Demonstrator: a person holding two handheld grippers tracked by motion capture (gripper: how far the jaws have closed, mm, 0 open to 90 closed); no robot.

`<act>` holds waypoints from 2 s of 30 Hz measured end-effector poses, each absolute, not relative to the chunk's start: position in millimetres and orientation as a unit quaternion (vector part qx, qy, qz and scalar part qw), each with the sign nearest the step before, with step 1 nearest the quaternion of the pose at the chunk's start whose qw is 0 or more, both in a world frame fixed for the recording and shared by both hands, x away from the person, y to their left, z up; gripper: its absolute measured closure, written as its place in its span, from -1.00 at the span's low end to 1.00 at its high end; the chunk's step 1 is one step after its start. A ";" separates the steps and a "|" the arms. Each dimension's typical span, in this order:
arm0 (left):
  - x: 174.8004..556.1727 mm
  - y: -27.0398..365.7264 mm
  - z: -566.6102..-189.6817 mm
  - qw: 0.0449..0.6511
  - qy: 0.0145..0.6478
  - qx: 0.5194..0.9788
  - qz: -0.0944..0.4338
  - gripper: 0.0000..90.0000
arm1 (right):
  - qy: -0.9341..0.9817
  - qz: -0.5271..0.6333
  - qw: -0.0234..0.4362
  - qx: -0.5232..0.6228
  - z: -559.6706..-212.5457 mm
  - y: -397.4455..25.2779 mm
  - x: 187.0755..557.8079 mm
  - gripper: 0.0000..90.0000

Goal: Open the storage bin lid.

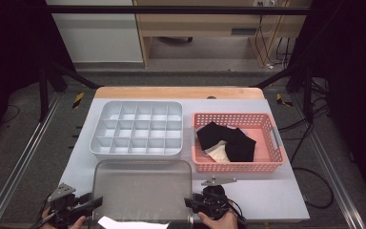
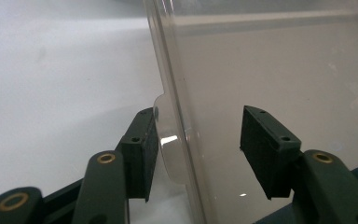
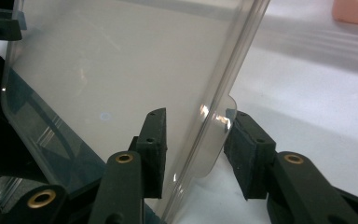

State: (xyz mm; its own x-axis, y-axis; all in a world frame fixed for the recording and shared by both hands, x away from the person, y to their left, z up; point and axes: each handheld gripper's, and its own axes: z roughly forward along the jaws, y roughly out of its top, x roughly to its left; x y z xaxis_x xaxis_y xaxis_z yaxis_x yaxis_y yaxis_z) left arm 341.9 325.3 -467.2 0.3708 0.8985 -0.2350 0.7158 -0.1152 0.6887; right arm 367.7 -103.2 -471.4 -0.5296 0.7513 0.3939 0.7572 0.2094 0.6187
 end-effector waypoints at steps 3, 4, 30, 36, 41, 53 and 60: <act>342.8 324.3 -467.7 0.373 0.549 0.738 0.119 0.01 | -0.780 -0.396 0.000 -0.484 -472.3 -101.7 367.4 0.28; 343.2 324.0 -467.9 0.371 0.549 0.739 0.119 0.00 | -0.781 -0.395 -0.002 -0.483 -472.6 -100.6 367.1 0.25; 348.4 315.8 -470.6 0.355 0.544 0.749 0.129 -0.26 | -0.797 -0.381 -0.047 -0.467 -475.7 -88.3 363.1 -0.07; 348.4 316.4 -470.2 0.358 0.541 0.748 0.139 -0.21 | -0.796 -0.383 -0.043 -0.467 -475.5 -87.7 363.4 -0.17; 349.8 318.0 -469.2 0.363 0.541 0.744 0.147 -0.23 | -0.797 -0.386 -0.081 -0.458 -473.5 -88.7 361.6 -0.20; 371.1 321.6 -455.9 0.411 0.519 0.729 0.175 -0.18 | -0.777 -0.444 -0.116 -0.431 -458.0 -104.4 367.0 -0.21; 381.2 308.9 -443.6 0.420 0.485 0.738 0.207 0.07 | -0.767 -0.473 -0.131 -0.414 -439.1 -118.2 375.3 -0.16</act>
